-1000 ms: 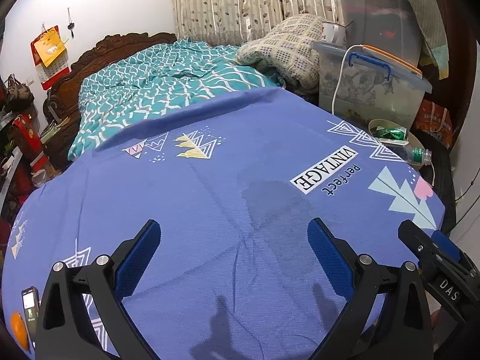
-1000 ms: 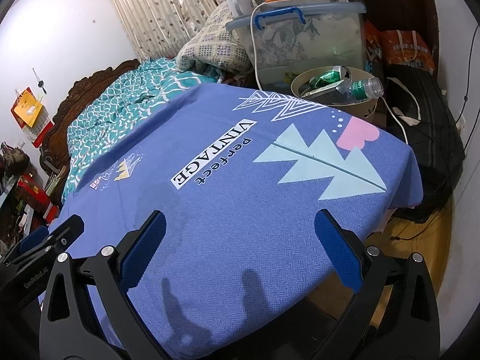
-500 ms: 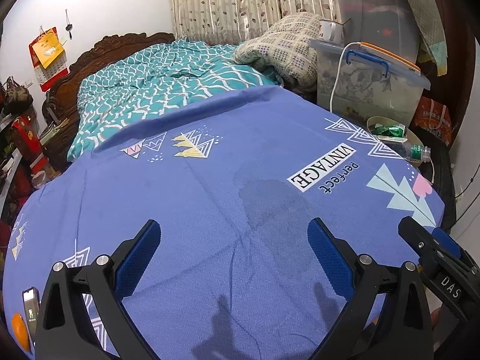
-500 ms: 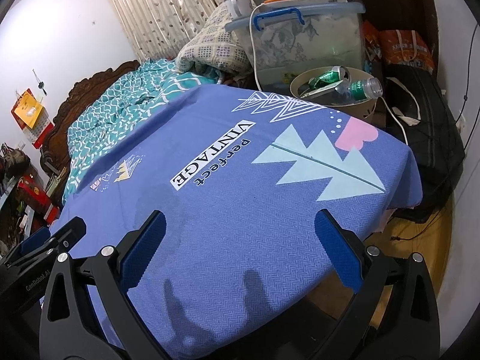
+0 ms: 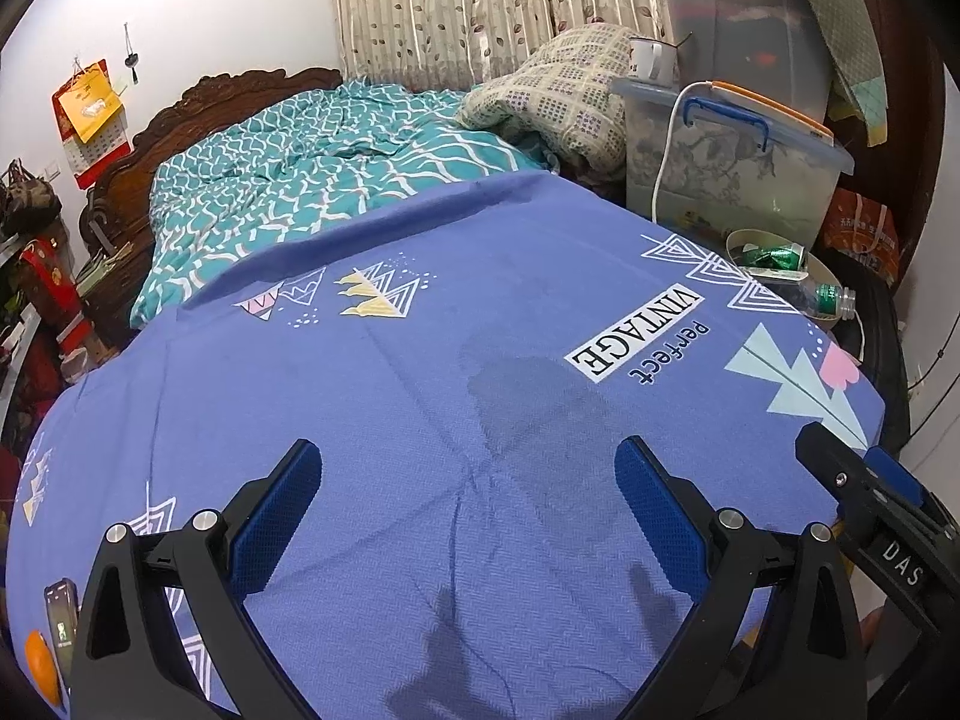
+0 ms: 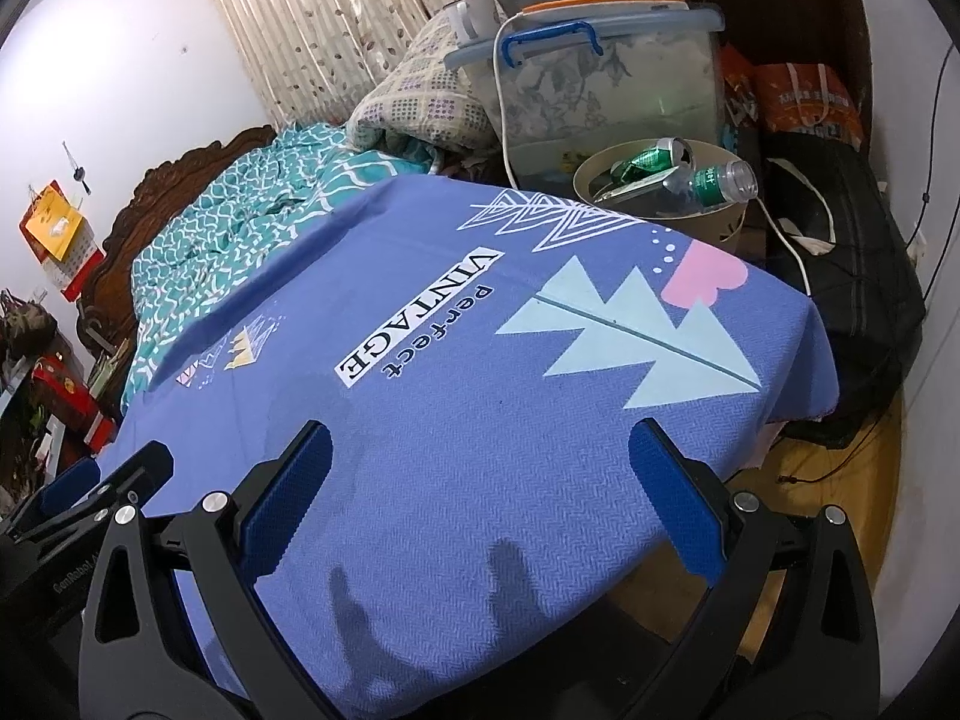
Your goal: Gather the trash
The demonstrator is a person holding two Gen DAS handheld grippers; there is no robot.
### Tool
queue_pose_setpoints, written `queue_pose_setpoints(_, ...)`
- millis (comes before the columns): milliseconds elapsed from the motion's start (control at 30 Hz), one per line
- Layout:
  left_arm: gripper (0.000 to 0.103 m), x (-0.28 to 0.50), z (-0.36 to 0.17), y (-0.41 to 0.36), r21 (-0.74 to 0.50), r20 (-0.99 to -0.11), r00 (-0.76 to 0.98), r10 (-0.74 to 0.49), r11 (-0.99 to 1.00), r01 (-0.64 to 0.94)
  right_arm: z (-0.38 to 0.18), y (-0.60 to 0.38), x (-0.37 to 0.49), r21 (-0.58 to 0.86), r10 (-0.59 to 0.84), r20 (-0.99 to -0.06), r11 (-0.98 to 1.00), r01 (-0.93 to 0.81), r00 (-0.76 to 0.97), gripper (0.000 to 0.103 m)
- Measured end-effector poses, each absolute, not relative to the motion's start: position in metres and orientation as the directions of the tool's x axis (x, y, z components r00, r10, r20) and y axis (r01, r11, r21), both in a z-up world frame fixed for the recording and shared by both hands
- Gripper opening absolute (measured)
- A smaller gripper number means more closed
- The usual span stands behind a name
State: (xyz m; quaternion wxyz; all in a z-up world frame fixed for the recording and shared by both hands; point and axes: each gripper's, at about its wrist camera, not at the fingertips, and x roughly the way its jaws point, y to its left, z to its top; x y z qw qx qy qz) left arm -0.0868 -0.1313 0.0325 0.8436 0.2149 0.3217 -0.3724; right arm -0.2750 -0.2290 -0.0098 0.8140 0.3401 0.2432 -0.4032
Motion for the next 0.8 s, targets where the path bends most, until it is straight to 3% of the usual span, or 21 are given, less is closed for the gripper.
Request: queue_pose_setpoints(800,0.094,-0.0873,0.0349,-0.1302,0.098,-0.702,0.493,-0.515,0.615,0.782,-0.0020,-0.2271,-0.2755,0.345,-0.498,-0.667,0.453,0.822,0.554,0.098)
